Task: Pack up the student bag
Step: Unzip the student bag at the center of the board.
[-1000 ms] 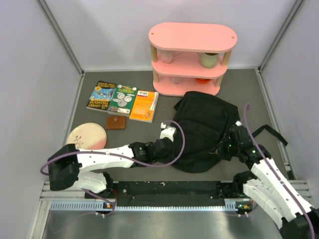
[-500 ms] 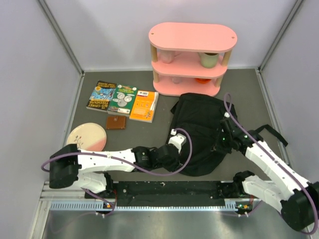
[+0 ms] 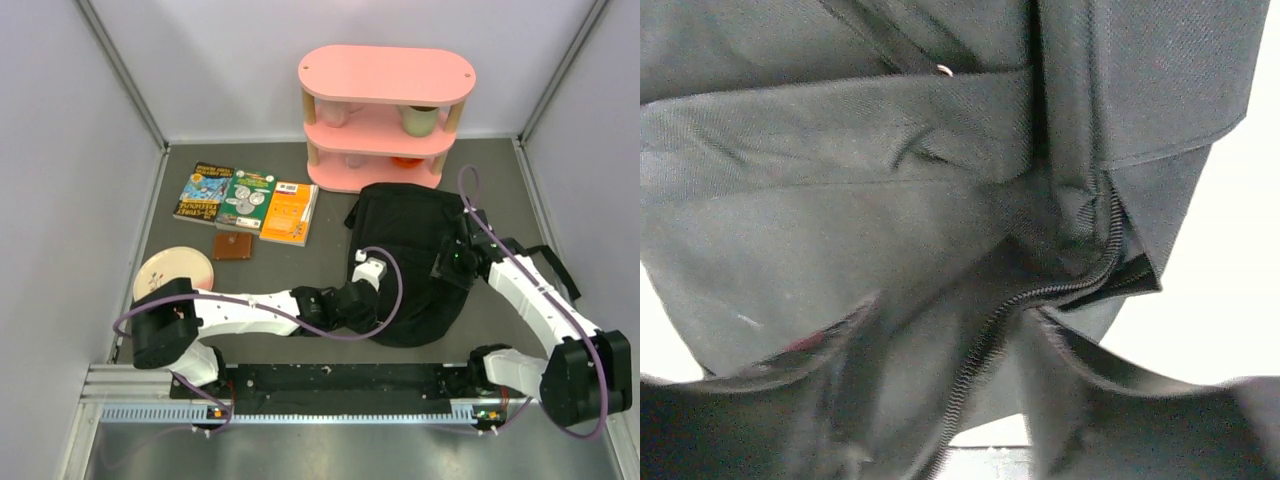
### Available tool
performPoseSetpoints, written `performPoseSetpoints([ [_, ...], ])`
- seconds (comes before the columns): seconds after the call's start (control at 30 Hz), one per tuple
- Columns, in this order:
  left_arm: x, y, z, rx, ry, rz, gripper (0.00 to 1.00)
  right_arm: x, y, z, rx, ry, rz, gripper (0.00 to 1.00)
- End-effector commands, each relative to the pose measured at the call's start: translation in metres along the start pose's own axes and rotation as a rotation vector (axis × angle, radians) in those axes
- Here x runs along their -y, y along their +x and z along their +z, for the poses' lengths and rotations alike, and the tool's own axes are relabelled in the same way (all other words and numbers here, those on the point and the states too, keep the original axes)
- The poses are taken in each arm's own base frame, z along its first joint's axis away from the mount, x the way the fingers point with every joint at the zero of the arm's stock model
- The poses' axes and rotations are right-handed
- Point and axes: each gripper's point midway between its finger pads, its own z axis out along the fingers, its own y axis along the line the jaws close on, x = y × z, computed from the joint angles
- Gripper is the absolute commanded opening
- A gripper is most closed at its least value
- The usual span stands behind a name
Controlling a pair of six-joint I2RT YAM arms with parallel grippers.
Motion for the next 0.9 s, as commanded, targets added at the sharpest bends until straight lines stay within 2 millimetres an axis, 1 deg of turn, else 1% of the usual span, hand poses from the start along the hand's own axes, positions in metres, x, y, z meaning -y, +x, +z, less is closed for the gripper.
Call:
performPoseSetpoints([
  [0.0, -0.011, -0.016, 0.004, 0.032, -0.041, -0.023, 0.00, -0.013, -0.018, -0.022, 0.102, -0.095, 0.031, 0.79],
  [0.03, -0.010, -0.017, 0.005, 0.034, -0.039, -0.023, 0.00, -0.010, -0.013, -0.026, 0.107, -0.101, 0.046, 0.89],
  [0.07, -0.009, -0.019, 0.006, 0.039, -0.034, -0.027, 0.00, -0.012, -0.005, -0.031, 0.095, -0.130, 0.077, 0.96],
  [0.1, -0.007, -0.018, 0.007, 0.034, -0.024, -0.027, 0.00, -0.004, 0.010, -0.033, 0.063, -0.114, 0.094, 0.98],
  [0.13, -0.006, -0.018, 0.007, 0.032, -0.018, -0.028, 0.00, -0.004, 0.011, -0.047, 0.111, -0.157, 0.114, 0.99],
  [0.17, -0.003, -0.018, 0.008, 0.033, -0.007, -0.032, 0.00, -0.005, 0.015, -0.054, 0.116, -0.179, 0.156, 0.99],
  [0.2, -0.003, -0.018, 0.009, 0.029, -0.002, -0.033, 0.00, -0.008, 0.024, -0.061, 0.101, -0.224, 0.176, 0.99],
  [0.23, 0.000, -0.017, 0.009, 0.024, 0.011, -0.030, 0.00, -0.011, 0.030, -0.073, 0.121, -0.281, 0.197, 0.99],
  [0.27, 0.001, -0.017, 0.008, 0.022, 0.016, -0.028, 0.00, -0.016, 0.034, -0.080, 0.117, -0.328, 0.246, 0.99],
  [0.3, 0.002, -0.018, 0.008, 0.026, 0.020, -0.027, 0.00, -0.023, 0.046, -0.082, 0.068, -0.385, 0.264, 0.99],
  [0.37, 0.003, -0.019, 0.008, 0.028, 0.025, -0.021, 0.00, -0.027, 0.058, -0.090, 0.036, -0.439, 0.321, 0.99],
  [0.4, 0.003, -0.021, 0.008, 0.032, 0.027, -0.018, 0.00, -0.027, 0.067, -0.090, -0.003, -0.450, 0.334, 0.99],
  [0.47, 0.005, -0.023, 0.007, 0.037, 0.031, -0.013, 0.00, -0.031, 0.078, -0.092, -0.039, -0.493, 0.366, 0.99],
  [0.5, 0.007, -0.025, 0.006, 0.043, 0.035, -0.012, 0.00, -0.031, 0.088, -0.088, -0.082, -0.507, 0.377, 0.99],
  [0.57, 0.006, -0.026, 0.005, 0.045, 0.033, -0.012, 0.00, -0.032, 0.095, -0.086, -0.108, -0.525, 0.402, 0.99],
  [0.6, 0.007, -0.027, 0.005, 0.049, 0.035, -0.013, 0.00, -0.030, 0.100, -0.081, -0.128, -0.519, 0.409, 0.99],
  [0.73, 0.008, -0.030, 0.004, 0.056, 0.036, -0.017, 0.00, -0.031, 0.113, -0.073, -0.190, -0.519, 0.428, 0.99],
  [0.83, 0.008, -0.029, 0.005, 0.053, 0.036, -0.017, 0.00, -0.031, 0.115, -0.065, -0.191, -0.507, 0.440, 0.99],
  [0.87, 0.009, -0.030, 0.005, 0.056, 0.036, -0.017, 0.00, -0.030, 0.116, -0.060, -0.190, -0.492, 0.454, 0.99],
])
